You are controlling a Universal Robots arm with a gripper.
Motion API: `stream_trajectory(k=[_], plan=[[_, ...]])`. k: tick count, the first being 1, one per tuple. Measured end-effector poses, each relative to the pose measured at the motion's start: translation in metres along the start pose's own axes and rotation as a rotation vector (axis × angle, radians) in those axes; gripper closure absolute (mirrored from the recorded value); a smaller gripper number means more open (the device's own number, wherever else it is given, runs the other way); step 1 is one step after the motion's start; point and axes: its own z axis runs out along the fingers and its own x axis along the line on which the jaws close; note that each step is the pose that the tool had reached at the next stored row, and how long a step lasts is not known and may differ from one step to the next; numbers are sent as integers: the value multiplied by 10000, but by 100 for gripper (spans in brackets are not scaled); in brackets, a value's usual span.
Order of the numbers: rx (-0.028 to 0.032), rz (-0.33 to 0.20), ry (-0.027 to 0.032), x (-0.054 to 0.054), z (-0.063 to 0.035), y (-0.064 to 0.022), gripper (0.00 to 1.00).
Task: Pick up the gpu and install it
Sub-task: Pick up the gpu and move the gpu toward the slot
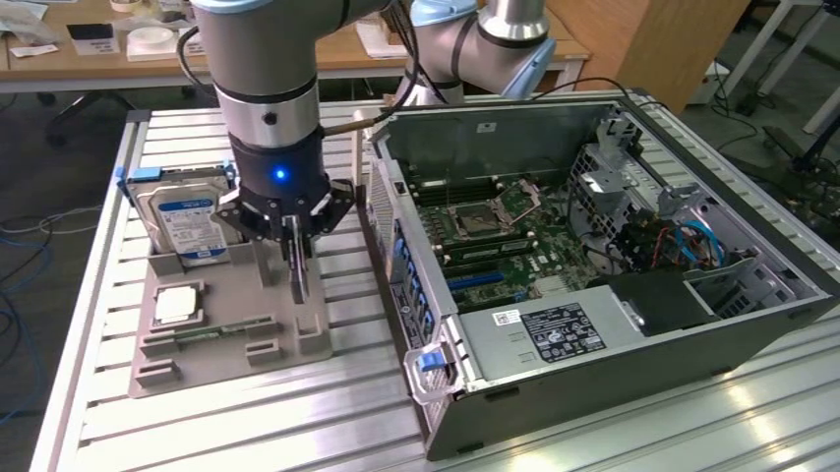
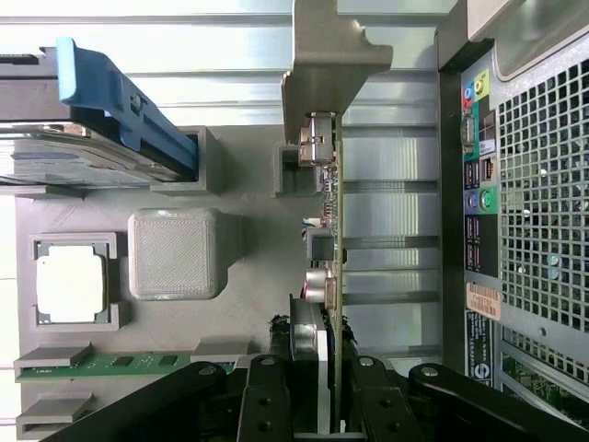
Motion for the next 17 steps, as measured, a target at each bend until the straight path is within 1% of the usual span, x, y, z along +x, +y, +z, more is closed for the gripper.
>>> stream_trajectory(k=[17], plan=[[-11,1,0,-4,-231,10,72]])
